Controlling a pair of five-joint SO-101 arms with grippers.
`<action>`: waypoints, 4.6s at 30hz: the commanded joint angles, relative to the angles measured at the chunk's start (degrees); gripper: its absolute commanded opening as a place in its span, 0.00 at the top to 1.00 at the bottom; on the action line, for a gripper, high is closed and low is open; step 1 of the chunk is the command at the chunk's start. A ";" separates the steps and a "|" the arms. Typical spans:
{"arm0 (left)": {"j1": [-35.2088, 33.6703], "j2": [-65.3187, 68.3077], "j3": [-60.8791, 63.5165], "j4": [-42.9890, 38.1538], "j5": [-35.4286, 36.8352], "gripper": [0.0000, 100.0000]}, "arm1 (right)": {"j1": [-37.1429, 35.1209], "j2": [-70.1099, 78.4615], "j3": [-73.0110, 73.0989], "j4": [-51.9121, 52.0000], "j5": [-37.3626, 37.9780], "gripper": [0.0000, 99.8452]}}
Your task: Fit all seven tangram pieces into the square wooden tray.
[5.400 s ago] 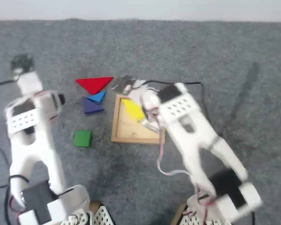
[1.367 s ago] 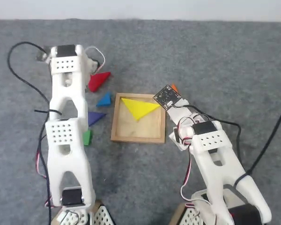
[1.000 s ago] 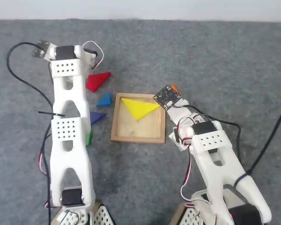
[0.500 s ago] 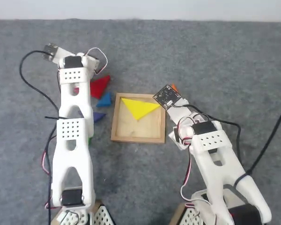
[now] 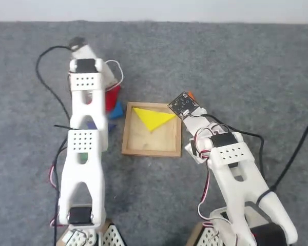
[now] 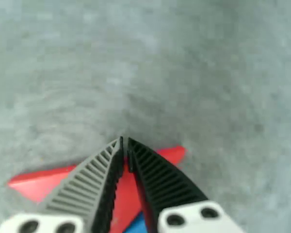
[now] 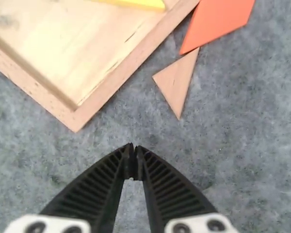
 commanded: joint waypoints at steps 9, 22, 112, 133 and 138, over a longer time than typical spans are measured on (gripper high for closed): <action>8.88 -3.69 1.27 2.37 -20.75 0.98 | 0.66 -2.68 -0.18 -1.01 -0.44 0.99; 9.85 -22.86 35.56 2.37 -32.09 0.98 | 0.57 -2.68 -0.18 -1.01 -0.44 0.99; -8.26 -29.19 53.32 2.37 12.84 0.66 | 0.66 -2.68 -0.18 -1.01 0.00 0.99; -8.62 -38.68 64.92 -1.14 18.73 0.66 | 0.66 -2.68 -0.18 -1.01 -0.18 0.99; -8.44 -35.43 64.48 -1.58 18.73 0.70 | 0.75 -2.68 -0.18 -1.01 -0.18 0.99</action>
